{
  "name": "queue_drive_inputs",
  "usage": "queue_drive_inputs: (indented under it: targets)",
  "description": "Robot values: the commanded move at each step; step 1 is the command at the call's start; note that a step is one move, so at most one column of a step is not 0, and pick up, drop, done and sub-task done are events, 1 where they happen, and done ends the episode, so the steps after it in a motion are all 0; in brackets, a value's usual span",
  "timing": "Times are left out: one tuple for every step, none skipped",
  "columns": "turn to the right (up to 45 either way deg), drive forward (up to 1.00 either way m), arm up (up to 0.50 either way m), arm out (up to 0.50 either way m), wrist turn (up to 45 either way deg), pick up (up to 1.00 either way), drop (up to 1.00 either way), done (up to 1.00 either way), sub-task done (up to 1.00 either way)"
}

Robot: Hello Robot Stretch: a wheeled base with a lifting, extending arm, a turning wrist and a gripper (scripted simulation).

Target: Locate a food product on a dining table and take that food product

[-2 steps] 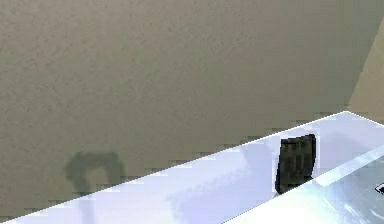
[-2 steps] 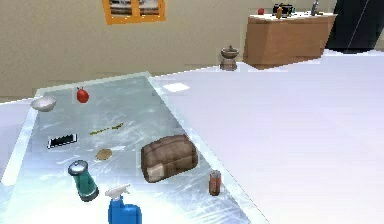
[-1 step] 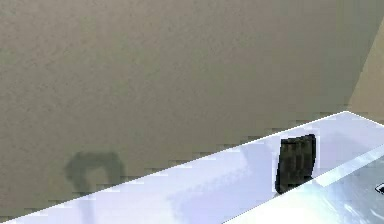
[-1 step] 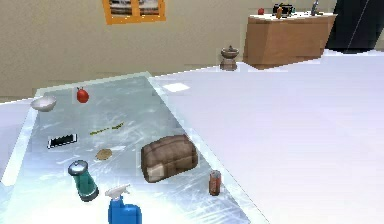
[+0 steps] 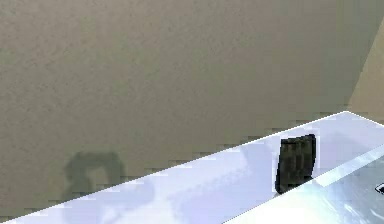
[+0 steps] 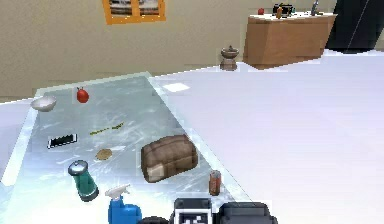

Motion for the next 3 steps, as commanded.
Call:
queue_drive_inputs:
  targets:
    - [0.0, 0.0, 0.0, 0.36, 0.0, 0.0, 0.0, 0.0, 0.0]
    - [0.0, 0.0, 0.0, 0.0, 45.0, 0.0, 0.0, 0.0, 0.0]
    - [0.0, 0.0, 0.0, 0.0, 45.0, 0.0, 0.0, 0.0, 0.0]
